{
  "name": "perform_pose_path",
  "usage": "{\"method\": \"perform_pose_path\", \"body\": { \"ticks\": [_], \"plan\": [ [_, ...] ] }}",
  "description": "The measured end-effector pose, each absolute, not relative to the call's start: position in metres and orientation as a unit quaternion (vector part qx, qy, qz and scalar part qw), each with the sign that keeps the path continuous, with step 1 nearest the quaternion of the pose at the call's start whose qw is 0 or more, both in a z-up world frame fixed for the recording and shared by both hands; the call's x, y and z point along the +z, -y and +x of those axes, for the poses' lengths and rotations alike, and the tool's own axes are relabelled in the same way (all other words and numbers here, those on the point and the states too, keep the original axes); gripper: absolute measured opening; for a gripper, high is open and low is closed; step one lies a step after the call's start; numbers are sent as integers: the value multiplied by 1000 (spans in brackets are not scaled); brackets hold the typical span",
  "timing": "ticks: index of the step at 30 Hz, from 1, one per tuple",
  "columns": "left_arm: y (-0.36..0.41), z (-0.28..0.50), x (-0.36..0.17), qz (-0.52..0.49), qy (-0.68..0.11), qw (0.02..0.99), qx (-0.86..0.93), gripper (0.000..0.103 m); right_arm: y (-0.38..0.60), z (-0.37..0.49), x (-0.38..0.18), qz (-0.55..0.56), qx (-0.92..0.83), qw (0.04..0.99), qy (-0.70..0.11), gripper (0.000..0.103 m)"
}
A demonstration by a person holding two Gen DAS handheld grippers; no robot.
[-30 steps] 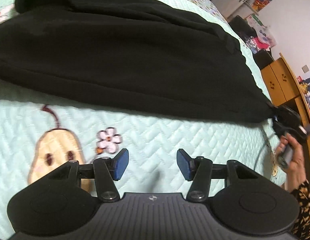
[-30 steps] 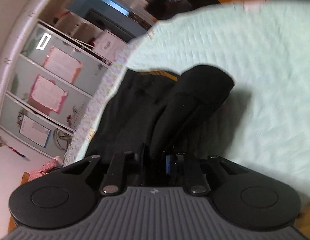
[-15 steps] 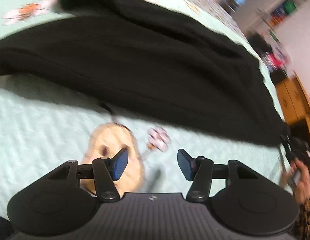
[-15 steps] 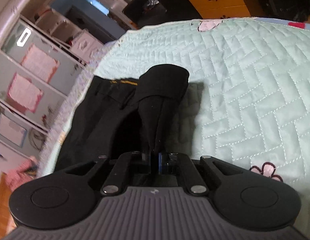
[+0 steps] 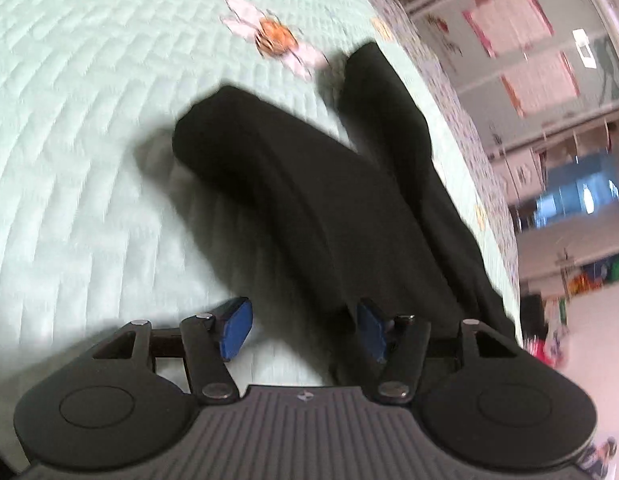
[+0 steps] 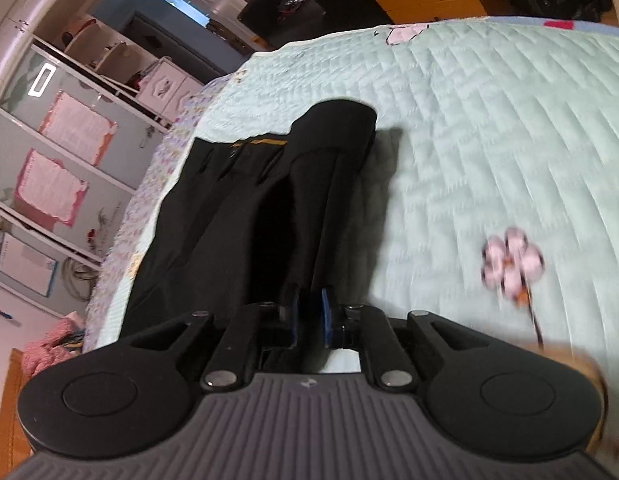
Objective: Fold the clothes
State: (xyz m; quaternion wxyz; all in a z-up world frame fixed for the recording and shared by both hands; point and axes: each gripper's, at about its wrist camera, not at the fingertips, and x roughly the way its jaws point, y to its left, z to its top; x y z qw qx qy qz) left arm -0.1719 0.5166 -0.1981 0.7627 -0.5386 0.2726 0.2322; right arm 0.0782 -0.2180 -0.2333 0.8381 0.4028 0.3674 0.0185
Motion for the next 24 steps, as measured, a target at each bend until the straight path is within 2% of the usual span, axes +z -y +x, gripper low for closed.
{"method": "perform_pose_path", "body": {
  "ticks": [6, 7, 8, 9, 12, 15, 19, 22, 24],
  "plan": [
    [-544, -156, -201, -570, -239, 745, 249, 62, 196, 32, -231, 415, 43, 822, -387, 18],
    [-548, -153, -201, -573, -235, 744, 252, 57, 192, 26, -233, 413, 44, 819, -396, 18],
    [-553, -148, -201, -573, -233, 744, 254, 46, 187, 20, -236, 411, 44, 816, -404, 18],
    [-557, -141, -196, -562, -241, 750, 253, 20, 182, 15, -237, 408, 47, 814, -412, 18],
    [-558, -127, -155, -494, -236, 803, 236, 8, 166, 9, -234, 386, 53, 817, -424, 18],
    [-521, -137, -76, -368, -182, 896, 167, 6, 154, 5, -225, 360, 59, 829, -425, 18],
    [-493, -169, -63, -255, -185, 933, 175, 8, 145, 4, -222, 337, 64, 836, -427, 18],
    [-528, -182, -134, -346, -303, 865, 198, 12, 140, 1, -228, 339, 67, 832, -434, 18],
    [-537, -199, -162, -385, -323, 837, 218, 16, 135, -2, -229, 334, 69, 831, -440, 18]
  ]
}}
